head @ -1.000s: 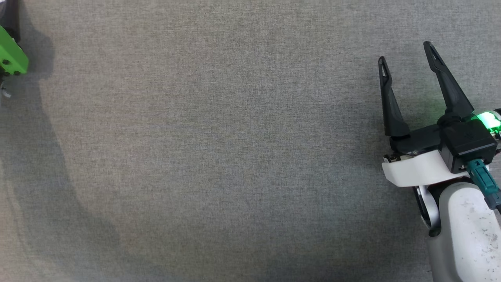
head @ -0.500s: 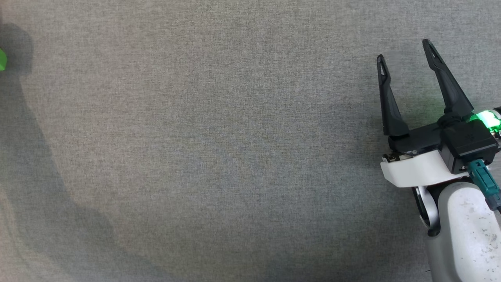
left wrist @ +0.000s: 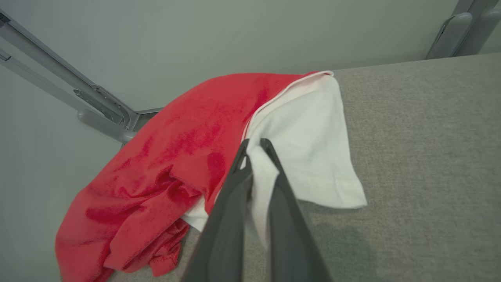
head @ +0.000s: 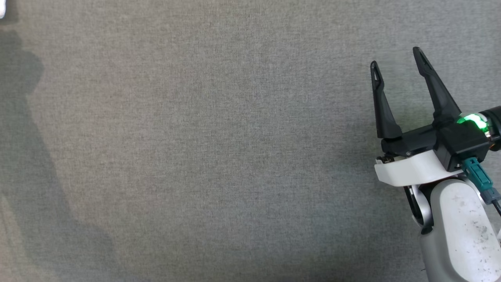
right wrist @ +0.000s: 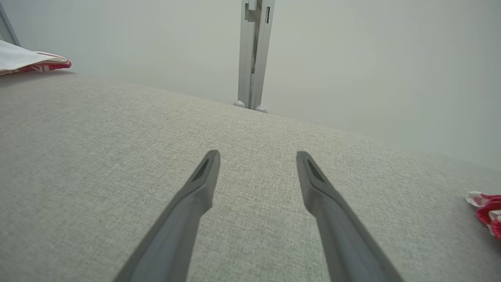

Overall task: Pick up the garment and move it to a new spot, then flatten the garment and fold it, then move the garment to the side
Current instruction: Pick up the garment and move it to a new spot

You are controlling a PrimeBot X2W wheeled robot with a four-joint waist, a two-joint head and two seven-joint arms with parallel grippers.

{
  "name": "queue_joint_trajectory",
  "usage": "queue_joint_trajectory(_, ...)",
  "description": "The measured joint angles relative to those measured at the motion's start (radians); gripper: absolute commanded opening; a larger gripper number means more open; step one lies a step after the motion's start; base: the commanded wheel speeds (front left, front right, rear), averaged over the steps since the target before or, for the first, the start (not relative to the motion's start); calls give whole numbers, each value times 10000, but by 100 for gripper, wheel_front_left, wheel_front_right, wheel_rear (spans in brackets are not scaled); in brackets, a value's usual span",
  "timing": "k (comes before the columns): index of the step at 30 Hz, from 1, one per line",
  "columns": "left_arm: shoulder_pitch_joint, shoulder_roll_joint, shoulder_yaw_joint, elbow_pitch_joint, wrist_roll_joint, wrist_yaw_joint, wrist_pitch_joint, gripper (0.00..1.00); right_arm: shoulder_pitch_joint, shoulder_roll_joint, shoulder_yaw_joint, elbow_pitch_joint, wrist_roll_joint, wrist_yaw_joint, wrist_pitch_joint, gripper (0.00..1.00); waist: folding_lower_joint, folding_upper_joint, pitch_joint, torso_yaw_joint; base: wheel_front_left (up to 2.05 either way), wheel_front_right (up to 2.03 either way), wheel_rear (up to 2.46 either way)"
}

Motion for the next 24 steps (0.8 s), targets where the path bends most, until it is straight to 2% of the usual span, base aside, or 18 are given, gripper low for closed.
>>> queue_joint_trajectory(7, -320, 610, -894, -911, 167, 0, 104, 0, 11, -2, 50, 917, 658, 0, -497, 100, 0, 0, -998, -195, 0, 0, 0)
queue_joint_trajectory(14, -851, 876, -1712, -2286, 276, 0, 631, 0, 199, -2, 69, 1820, 1365, 0, -880, 100, -1, 0, -2154, -480, 0, 0, 0)
queue_joint_trajectory(19, -1276, 803, -2094, -3292, 349, 0, 922, 0, 399, -2, 121, 2343, 1875, 0, -988, 100, -1, 0, -2992, -769, 0, 0, 0)
queue_joint_trajectory(24, -1888, 127, -2426, -4441, 504, 0, 1003, 0, 511, -2, 61, 2508, 2261, 0, -1026, 100, -2, 0, -3822, -1213, 0, 0, 0)
